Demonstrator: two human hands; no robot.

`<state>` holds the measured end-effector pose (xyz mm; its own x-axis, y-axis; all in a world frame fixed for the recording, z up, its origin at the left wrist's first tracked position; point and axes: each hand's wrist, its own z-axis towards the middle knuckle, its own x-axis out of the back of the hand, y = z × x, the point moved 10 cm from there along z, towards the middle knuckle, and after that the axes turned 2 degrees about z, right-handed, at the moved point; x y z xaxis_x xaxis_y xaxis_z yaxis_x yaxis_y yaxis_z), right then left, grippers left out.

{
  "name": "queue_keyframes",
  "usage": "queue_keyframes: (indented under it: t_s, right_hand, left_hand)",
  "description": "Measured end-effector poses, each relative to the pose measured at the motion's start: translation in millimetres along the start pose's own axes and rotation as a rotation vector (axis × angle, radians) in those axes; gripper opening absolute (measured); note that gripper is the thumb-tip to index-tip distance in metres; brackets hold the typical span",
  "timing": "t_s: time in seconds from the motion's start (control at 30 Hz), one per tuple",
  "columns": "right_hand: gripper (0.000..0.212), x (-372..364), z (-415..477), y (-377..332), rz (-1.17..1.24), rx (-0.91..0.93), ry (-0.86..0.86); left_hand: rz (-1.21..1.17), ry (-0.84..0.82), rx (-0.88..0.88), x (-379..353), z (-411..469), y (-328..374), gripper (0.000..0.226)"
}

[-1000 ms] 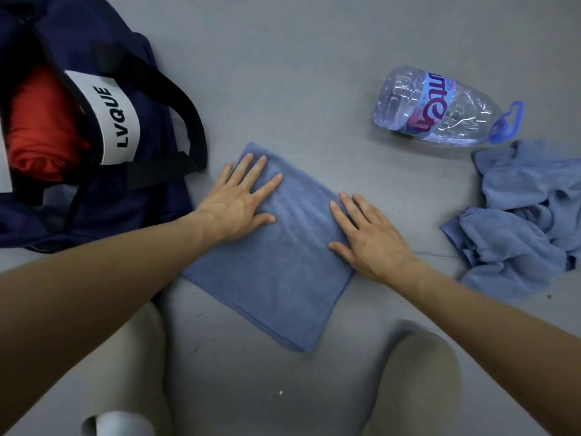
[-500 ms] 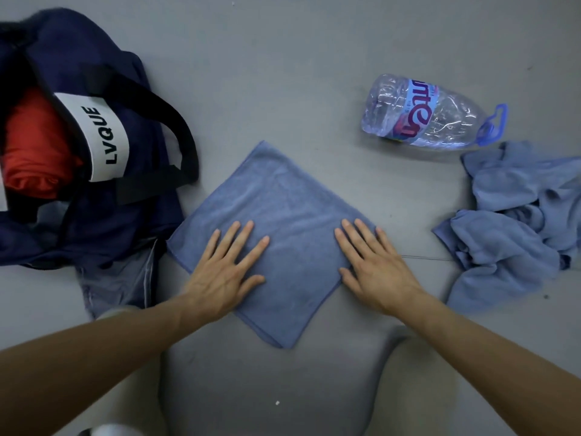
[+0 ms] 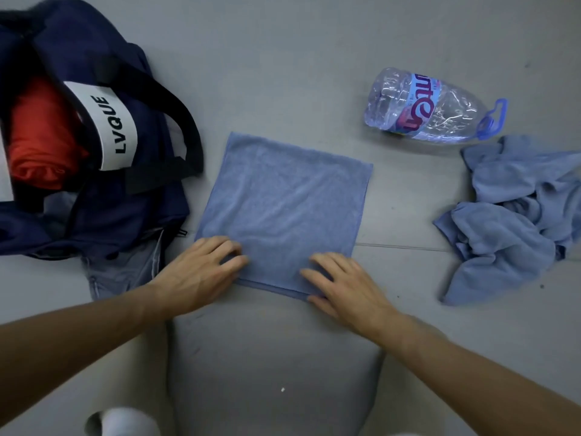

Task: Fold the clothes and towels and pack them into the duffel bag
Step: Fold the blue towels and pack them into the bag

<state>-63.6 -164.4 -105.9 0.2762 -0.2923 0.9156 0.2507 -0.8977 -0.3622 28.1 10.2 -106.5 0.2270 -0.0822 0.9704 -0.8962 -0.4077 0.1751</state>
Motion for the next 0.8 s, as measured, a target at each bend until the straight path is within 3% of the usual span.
queue_keyframes:
  t_s: [0.1, 0.27, 0.47, 0.63, 0.73, 0.8]
  right_hand:
    - [0.04, -15, -26, 1, -0.011, -0.043, -0.019]
    - [0.002, 4, -17, 7, -0.046, -0.007, 0.115]
    - [0.007, 29, -4, 43, 0.22, -0.361, 0.077]
    - [0.016, 26, -4, 42, 0.214, -0.321, 0.028]
    - [0.036, 19, -4, 32, 0.063, -0.264, -0.006]
    - [0.037, 14, 0, 27, -0.046, -0.255, -0.02]
  left_hand:
    - [-0.01, -0.023, 0.028, -1, -21, -7, 0.035]
    - [-0.046, -0.027, 0.069, -3, -25, -25, 0.042]
    - [-0.067, 0.076, 0.15, 0, -21, -33, 0.029]
    - [-0.137, 0.145, 0.217, 14, -15, -42, 0.027]
    - [-0.204, 0.128, 0.272, 21, -14, -47, 0.032]
    - [-0.225, 0.134, 0.299, 28, -15, -49, 0.034]
